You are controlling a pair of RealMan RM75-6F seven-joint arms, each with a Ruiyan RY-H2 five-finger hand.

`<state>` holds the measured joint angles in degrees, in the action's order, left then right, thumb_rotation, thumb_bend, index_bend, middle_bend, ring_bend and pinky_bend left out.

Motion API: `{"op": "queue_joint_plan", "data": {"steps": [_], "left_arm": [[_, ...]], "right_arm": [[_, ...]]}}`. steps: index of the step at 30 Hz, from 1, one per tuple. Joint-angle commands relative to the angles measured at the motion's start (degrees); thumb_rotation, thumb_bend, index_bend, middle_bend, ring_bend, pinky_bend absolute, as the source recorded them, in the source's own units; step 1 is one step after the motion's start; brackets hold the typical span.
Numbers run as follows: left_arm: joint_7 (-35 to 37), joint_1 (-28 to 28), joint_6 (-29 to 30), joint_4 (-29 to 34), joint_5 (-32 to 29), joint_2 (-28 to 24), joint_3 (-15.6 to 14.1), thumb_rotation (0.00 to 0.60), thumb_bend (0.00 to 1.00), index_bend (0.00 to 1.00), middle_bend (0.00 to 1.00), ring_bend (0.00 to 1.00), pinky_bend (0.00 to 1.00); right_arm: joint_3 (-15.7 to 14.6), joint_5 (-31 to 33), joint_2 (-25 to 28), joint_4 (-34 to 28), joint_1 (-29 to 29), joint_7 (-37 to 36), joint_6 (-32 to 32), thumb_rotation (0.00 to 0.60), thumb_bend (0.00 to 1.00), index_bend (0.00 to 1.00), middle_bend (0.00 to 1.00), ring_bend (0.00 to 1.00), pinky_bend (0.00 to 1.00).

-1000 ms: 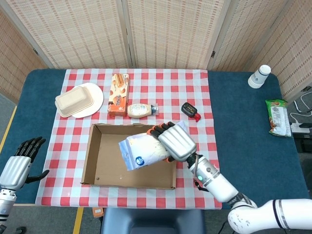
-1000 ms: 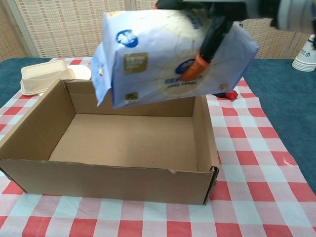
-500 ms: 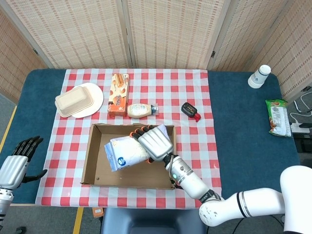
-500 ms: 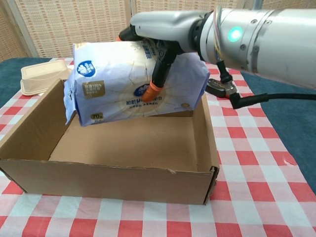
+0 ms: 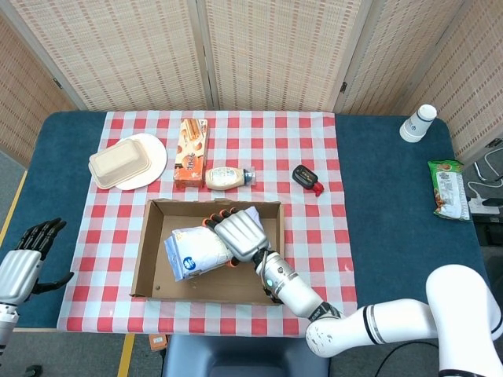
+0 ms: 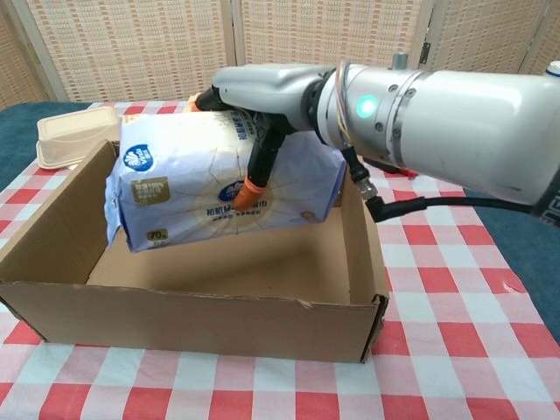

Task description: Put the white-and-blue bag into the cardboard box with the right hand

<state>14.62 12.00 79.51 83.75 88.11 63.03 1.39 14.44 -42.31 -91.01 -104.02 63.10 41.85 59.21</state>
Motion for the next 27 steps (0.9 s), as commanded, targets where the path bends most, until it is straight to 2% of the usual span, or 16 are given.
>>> {"op": "queue_joint_plan", "data": {"steps": [1,4,6,10,14,18,21,25,27], "left_arm": [[0.35,-0.06,0.08,0.05,0.11,-0.10,-0.03,0.600,0.20,0.00,0.00,0.00,0.07],[0.39,-0.10,0.09,0.00,0.09,-0.13,-0.05,0.600,0.20,0.00,0.00,0.00,0.07],[0.42,-0.06,0.01,-0.04,0.03,-0.12,-0.02,0.600,0.20,0.00,0.00,0.00,0.07],[0.07,0.04,-0.31,-0.05,0.00,-0.04,-0.09,0.600,0.20,0.00,0.00,0.00,0.07],[-0.49,0.11,-0.40,-0.11,-0.07,0.14,-0.05,0.600,0.20,0.00,0.00,0.00,0.07],[-1.21,0.20,-0.69,-0.20,-0.32,0.36,-0.01,0.600,0.20,0.00,0.00,0.00,0.07],[-1.77,0.23,-0.90,-0.20,-0.55,0.56,0.02,0.600,0.20,0.00,0.00,0.00,0.07],[-3.16,0.50,-1.58,-0.22,-1.05,1.11,0.13,0.600,0.20,0.00,0.00,0.00,0.07],[-3.95,0.63,-1.91,-0.31,-1.28,1.45,0.16,0.600,0.20,0.00,0.00,0.00,0.07]], "right_arm": [[-0.22,2.75,0.34,-0.44,0.69,0.43,-0.74,0.600,0.00,0.12,0.24,0.10,0.23],[-0.19,4.79,0.87,-0.80,1.35,0.35,-1.66,0.600,0.00,0.01,0.14,0.01,0.09],[-0.25,5.32,1.17,-0.93,1.62,0.32,-1.73,0.600,0.00,0.00,0.09,0.00,0.03],[-0.44,5.52,1.85,-1.44,1.84,-0.01,-1.32,0.600,0.00,0.00,0.04,0.00,0.00],[-0.93,3.82,3.55,-3.40,1.12,-0.35,0.59,0.600,0.00,0.00,0.04,0.00,0.00],[-1.62,0.94,8.41,-8.51,-1.01,0.08,4.47,0.600,0.00,0.00,0.04,0.00,0.00],[-3.50,-2.76,14.55,-13.86,-4.49,0.72,9.07,0.600,0.00,0.00,0.04,0.00,0.00],[-8.01,-9.61,24.52,-19.39,-11.93,0.09,16.48,0.600,0.00,0.00,0.04,0.00,0.00],[-10.60,-13.98,28.13,-19.51,-15.69,-1.27,19.37,0.600,0.00,0.00,0.04,0.00,0.00]]}}
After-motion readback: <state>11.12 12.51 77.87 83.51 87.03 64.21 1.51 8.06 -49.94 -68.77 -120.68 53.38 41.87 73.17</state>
